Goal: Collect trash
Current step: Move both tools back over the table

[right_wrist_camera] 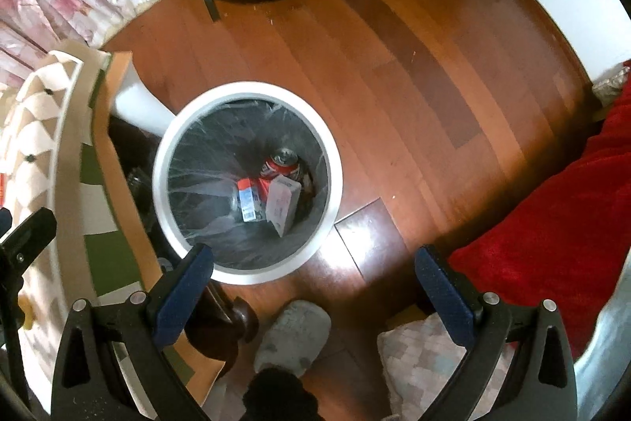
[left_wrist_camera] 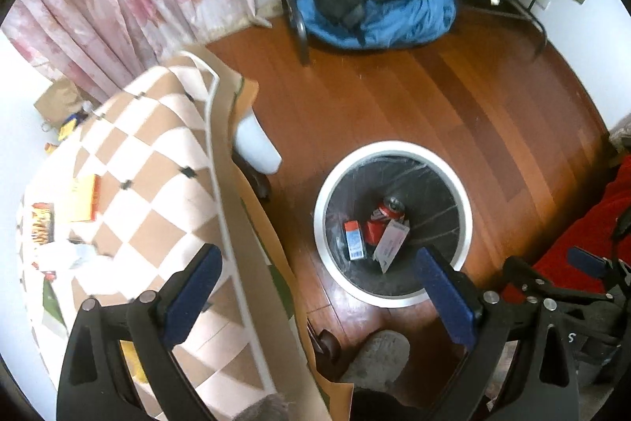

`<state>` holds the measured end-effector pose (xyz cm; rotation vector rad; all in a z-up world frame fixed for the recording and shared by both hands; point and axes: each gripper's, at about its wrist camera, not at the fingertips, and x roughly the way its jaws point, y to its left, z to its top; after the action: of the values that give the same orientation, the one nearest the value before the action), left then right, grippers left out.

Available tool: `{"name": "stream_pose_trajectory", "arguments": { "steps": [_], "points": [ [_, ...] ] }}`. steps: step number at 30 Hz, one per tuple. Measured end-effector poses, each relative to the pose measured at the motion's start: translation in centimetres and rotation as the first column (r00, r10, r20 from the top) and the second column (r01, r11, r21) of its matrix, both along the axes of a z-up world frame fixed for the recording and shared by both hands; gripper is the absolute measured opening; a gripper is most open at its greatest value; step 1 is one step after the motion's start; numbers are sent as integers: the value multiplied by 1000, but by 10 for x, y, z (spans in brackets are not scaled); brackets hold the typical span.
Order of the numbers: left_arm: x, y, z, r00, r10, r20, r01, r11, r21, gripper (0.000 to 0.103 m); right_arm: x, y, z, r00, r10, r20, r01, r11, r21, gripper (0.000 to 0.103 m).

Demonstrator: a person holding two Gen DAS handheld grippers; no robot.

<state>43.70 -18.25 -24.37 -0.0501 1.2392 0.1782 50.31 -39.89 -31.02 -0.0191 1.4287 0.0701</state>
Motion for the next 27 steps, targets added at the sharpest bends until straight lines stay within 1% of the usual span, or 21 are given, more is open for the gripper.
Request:
{"name": "stream_pose_trajectory", "arguments": {
  "steps": [6, 8, 10, 11, 12, 14, 15, 17, 20, 22, 24, 25, 27],
  "points": [
    [-30, 9, 55, 995, 24, 101, -22, 1000, -17, 101, -22, -5, 65, 995, -18, 95, 15, 999, 33, 103],
    [-40, 14, 73, 992, 37, 124, -35, 999, -20, 101, -32, -5, 92, 990, -29, 138, 22, 998, 52, 103],
    [-54, 22, 94, 987, 56, 149, -55, 998, -9, 101, -42, -3, 117, 984, -42, 174, 29, 997, 75, 103],
    [-59, 25, 100, 985, 67, 157, -67, 998, -1, 101, -47, -1, 129, 980, -47, 192, 31, 996, 88, 103],
    [-67, 30, 109, 982, 79, 173, -80, 997, 0, 101, -53, 3, 145, 975, -54, 213, 31, 993, 110, 103],
    [-82, 46, 123, 973, 109, 204, -108, 994, -15, 101, -63, 10, 163, 971, -54, 233, 21, 990, 142, 103],
    [-91, 57, 129, 968, 129, 215, -129, 992, -17, 101, -70, 18, 175, 968, -47, 246, 7, 987, 162, 103],
    [-110, 80, 138, 957, 173, 231, -176, 984, -7, 101, -81, 37, 190, 966, -25, 258, -24, 982, 186, 103],
    [-139, 115, 143, 942, 237, 237, -250, 968, 24, 101, -99, 77, 202, 965, 33, 259, -89, 975, 205, 103],
    [-161, 145, 139, 927, 289, 238, -309, 950, 48, 101, -110, 105, 200, 965, 75, 251, -130, 969, 210, 103],
    [-182, 175, 130, 913, 341, 226, -365, 928, 75, 101, -121, 144, 193, 965, 127, 231, -178, 960, 215, 103],
    [-193, 190, 123, 909, 362, 208, -386, 918, 87, 101, -126, 157, 188, 964, 145, 222, -193, 957, 215, 103],
    [-213, 222, 106, 891, 419, 175, -440, 893, 97, 101, -134, 193, 172, 965, 183, 186, -223, 949, 223, 103]
  ]
}}
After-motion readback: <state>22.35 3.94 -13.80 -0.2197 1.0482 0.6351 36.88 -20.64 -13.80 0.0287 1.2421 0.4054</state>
